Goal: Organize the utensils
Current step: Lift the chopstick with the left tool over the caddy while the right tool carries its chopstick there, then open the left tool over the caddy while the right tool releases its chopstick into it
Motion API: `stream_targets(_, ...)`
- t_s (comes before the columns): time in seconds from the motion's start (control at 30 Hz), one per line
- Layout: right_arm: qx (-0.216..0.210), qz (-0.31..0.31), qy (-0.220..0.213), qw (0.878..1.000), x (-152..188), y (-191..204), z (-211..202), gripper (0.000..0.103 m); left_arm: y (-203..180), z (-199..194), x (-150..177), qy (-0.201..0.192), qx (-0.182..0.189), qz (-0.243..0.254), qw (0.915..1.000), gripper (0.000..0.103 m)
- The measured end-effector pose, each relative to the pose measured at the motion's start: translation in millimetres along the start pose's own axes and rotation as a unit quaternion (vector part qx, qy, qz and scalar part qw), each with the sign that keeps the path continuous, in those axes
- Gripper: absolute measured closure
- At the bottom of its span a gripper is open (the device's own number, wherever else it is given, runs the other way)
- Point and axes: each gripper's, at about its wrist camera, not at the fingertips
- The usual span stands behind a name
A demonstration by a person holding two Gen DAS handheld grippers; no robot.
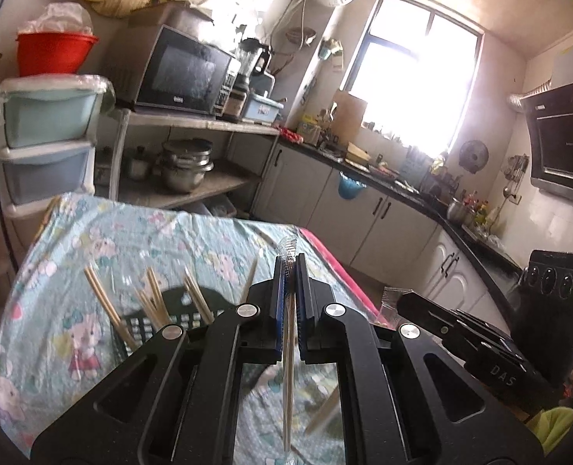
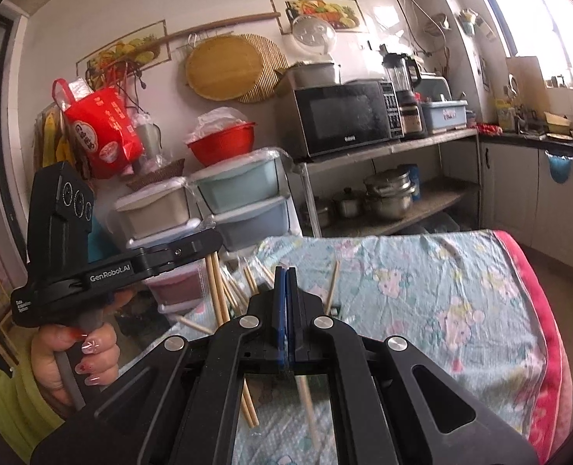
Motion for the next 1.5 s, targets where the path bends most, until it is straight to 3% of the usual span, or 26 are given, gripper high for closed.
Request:
stream_targets(0.43,-0.024,-0.008,-0.048,0.999,-47,13,13,0.102,-5,-4,-46,-0.055,-0.013,0.026,0.998,0.1)
stream_targets(0.83,-0.045,-0.007,-0.058,0.997,-79,20,49,0.102,14,17,-66,-0.082,-0.069,0.041,0.9934,0.1)
stream_targets(1.23,-0.029,-0.009,-0.058,0.998,-78,12,83,0.102,31,44,-54,-0.095,-0.112,0.057,0.9875,0.1)
stream_targets(1.5,-0.021,-0.001,-0.041,0.999,-61,3,99,0.102,39,54,-39,-0.089,-0.114,0.063,0.9874,0.1)
Point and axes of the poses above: each gripper's, at about its wrist camera, not at the fingertips, and z roughly the way its jaws point, y to its left, x to its underside, and after that the axes turned 11 degrees about -y, right-handed
